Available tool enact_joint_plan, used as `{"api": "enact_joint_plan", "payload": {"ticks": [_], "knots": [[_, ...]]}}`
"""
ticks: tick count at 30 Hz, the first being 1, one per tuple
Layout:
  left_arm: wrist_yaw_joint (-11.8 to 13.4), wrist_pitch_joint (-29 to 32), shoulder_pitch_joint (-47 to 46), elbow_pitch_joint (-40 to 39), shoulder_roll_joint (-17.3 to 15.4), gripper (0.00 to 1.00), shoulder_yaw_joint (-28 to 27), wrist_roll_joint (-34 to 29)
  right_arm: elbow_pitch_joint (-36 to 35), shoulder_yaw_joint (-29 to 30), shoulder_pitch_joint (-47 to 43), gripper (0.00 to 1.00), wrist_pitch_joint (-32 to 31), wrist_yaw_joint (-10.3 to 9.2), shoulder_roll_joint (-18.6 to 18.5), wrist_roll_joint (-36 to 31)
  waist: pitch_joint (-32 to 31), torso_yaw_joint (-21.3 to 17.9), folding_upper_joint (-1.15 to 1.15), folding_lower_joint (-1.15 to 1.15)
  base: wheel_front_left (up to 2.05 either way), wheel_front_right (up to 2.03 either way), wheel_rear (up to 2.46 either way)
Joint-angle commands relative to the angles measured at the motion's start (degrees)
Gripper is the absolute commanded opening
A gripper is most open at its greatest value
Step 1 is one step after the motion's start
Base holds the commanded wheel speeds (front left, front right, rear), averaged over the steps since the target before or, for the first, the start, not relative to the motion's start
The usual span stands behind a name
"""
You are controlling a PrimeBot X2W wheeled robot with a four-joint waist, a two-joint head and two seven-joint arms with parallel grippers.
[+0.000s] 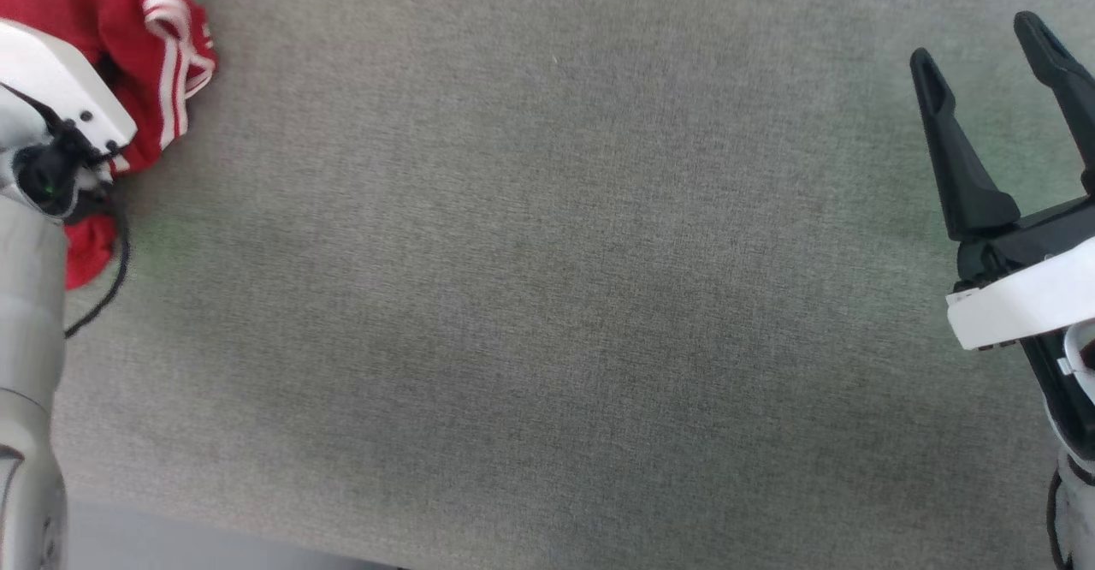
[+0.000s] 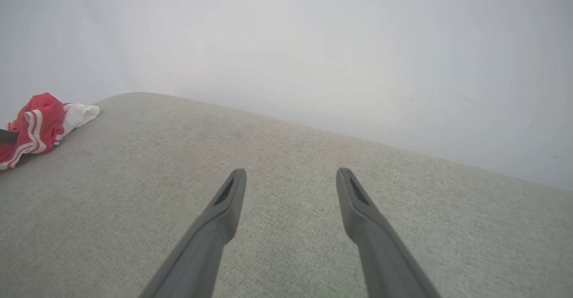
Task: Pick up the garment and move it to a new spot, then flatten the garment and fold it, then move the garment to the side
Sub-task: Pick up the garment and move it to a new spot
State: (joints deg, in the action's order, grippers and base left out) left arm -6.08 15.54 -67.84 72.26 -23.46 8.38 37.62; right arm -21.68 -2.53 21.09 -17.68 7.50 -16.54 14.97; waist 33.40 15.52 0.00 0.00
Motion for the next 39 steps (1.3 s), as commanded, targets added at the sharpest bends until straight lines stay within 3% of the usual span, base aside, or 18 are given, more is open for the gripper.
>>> {"api": "enact_joint_plan", "payload": {"ticks": [1,10,19,29,39], "knots": [[-0.53,-0.89,-1.07,-0.82,-0.6,0.0,0.51,-0.91,0.52,0.26,-0.32,1.0,0.85,-0.02,0.35,0.08,-1.84,0.47,0.0,0.0,0.0,0.0,0.0],[-1.37,-4.18,-5.1,-5.78,-4.58,0.0,5.64,-4.57,5.3,0.84,-1.49,1.0,5.03,-0.02,3.09,0.87,-9.85,1.77,0.0,0.0,0.0,0.0,0.0],[-1.38,-1.35,-7.37,-14.2,-7.18,0.0,10.7,-4.38,8.34,1.96,-2.17,1.0,8.05,-0.02,4.89,1.7,-14.91,2.14,0.0,0.0,0.0,0.0,0.0],[-1.36,6.76,-3.43,-34.49,-12.05,0.0,15.09,-0.74,9.02,7.91,-4.68,1.0,11.27,-0.02,6.96,1.03,-18.61,-0.7,0.0,0.0,0.0,0.0,0.0],[4.8,17.62,5.01,-59.32,-15.68,0.0,15.59,1.07,10.07,13.03,-7.12,1.0,13.98,-0.03,8.91,0.93,-19.54,-8.37,0.0,0.0,0.0,0.0,0.0]]}}
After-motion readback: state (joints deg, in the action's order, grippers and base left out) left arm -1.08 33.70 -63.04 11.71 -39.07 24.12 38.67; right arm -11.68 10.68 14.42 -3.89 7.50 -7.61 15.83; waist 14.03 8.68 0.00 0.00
